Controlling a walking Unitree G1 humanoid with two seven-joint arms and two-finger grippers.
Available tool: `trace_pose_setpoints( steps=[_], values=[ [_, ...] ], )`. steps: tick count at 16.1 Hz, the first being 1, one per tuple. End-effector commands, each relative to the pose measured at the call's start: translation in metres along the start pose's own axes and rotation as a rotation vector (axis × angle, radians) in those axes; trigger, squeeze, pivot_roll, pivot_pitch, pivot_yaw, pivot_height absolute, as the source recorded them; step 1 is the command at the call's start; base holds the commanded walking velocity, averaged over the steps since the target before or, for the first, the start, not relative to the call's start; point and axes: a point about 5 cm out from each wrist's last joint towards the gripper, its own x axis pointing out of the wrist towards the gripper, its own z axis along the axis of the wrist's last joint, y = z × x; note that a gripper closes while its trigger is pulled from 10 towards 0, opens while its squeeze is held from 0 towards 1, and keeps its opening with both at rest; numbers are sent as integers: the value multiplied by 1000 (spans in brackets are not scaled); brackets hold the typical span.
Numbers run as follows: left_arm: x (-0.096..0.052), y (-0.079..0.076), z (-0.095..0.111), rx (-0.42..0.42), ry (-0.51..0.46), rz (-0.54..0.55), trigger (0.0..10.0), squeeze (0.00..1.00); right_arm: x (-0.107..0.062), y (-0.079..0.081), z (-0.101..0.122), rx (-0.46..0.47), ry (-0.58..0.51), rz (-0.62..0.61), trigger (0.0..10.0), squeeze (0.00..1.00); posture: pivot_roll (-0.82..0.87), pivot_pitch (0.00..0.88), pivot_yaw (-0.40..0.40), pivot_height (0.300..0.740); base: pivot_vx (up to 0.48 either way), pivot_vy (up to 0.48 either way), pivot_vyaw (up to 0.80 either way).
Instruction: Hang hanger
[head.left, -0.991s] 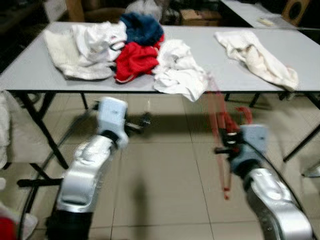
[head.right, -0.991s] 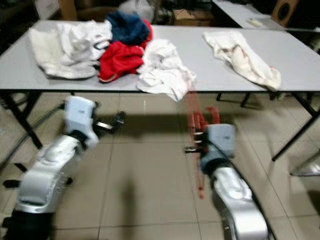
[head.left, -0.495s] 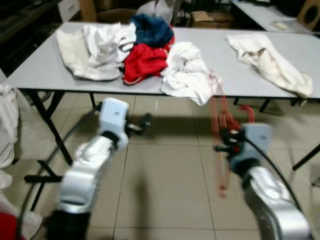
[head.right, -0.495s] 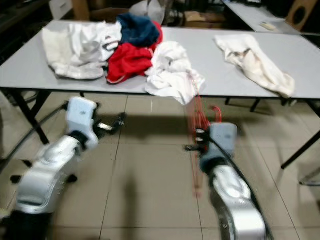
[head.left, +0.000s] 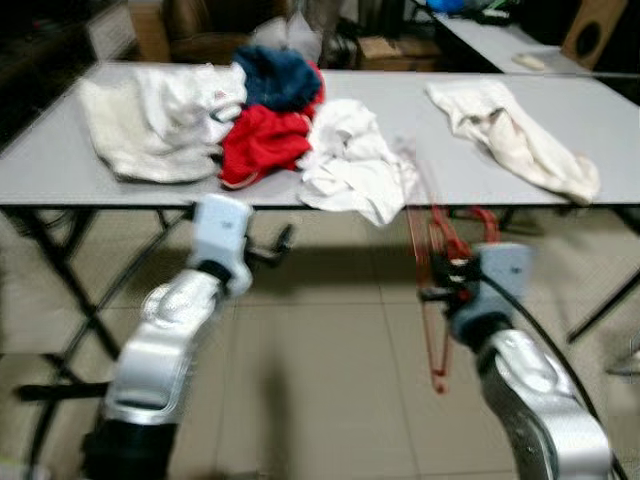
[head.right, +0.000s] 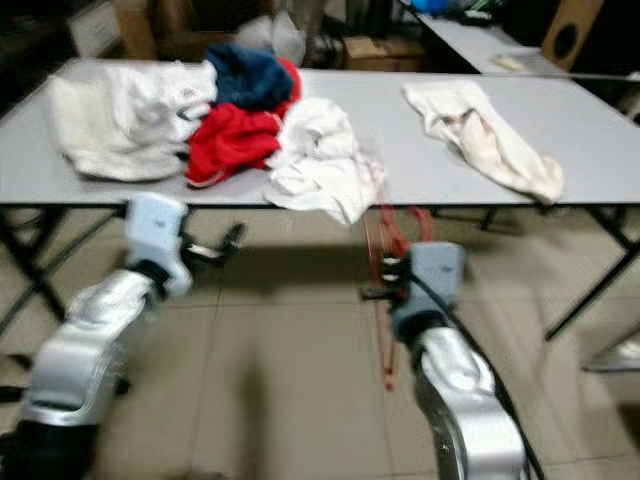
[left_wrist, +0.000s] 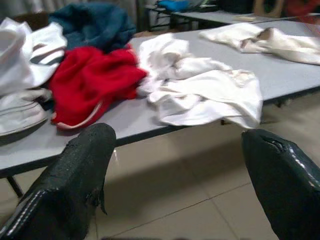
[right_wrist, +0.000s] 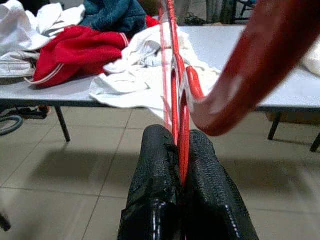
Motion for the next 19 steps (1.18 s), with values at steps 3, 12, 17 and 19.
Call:
trace_pose_setpoints(
  steps=[3, 12, 17, 19],
  values=[
    [3, -9, 3, -3, -9, -27, 10000, 773, -1, -8, 1, -29, -14, -26, 10000, 0, -27, 39, -20, 740, 329, 0, 0],
    [6, -11, 3, -2, -8, -40, 10000, 773, -4, -8, -1, -71, -20, -24, 10000, 0, -36, 42, -11, 740, 329, 0, 0],
    [7, -11, 2, -5, -6, -43, 10000, 773, -3, -9, -3, -77, -4, -28, 10000, 0, -44, 38, -7, 740, 328, 0, -117],
    [8, -11, 2, -2, -6, -45, 10000, 776, -5, -11, -4, -95, -3, -33, 10000, 0, -49, 36, -4, 740, 330, 0, -669]
  ],
)
